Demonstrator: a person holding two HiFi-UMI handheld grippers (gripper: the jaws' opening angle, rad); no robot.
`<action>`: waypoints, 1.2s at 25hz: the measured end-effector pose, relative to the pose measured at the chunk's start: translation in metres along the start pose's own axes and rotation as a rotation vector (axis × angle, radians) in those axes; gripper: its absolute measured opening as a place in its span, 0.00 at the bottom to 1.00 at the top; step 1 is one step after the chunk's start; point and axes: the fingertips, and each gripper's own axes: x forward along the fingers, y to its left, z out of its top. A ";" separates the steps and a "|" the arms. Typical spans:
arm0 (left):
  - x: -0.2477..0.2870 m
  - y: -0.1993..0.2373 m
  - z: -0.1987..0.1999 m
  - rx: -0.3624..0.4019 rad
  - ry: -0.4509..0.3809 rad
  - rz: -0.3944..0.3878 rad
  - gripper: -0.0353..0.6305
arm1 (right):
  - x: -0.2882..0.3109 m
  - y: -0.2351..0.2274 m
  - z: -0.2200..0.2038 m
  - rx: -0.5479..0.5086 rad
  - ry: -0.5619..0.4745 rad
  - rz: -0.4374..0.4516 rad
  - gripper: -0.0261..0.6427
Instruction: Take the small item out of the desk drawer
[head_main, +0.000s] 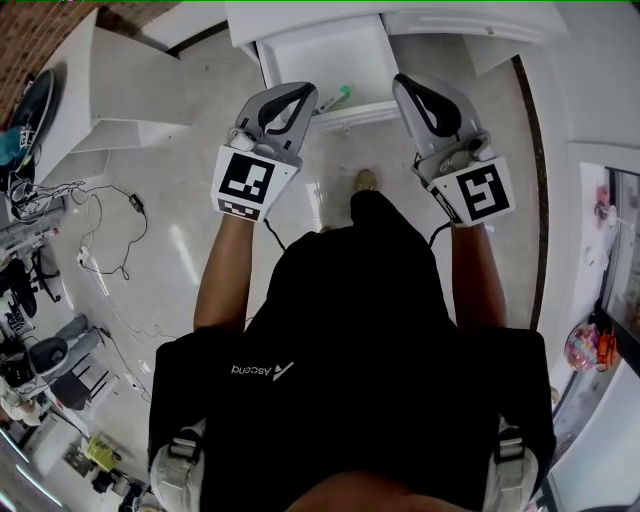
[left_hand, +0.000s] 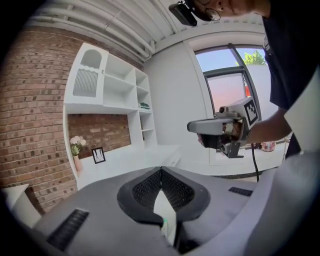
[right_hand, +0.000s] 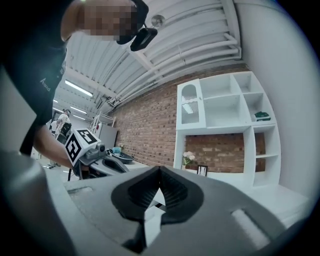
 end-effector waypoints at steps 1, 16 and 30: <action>0.009 0.002 -0.007 0.004 0.031 0.001 0.05 | 0.003 -0.007 -0.003 0.003 0.001 0.007 0.04; 0.105 0.020 -0.104 -0.015 0.389 -0.058 0.05 | 0.031 -0.074 -0.052 0.038 0.052 0.081 0.04; 0.152 0.029 -0.213 -0.016 0.747 -0.241 0.18 | 0.052 -0.106 -0.084 0.089 0.130 0.005 0.04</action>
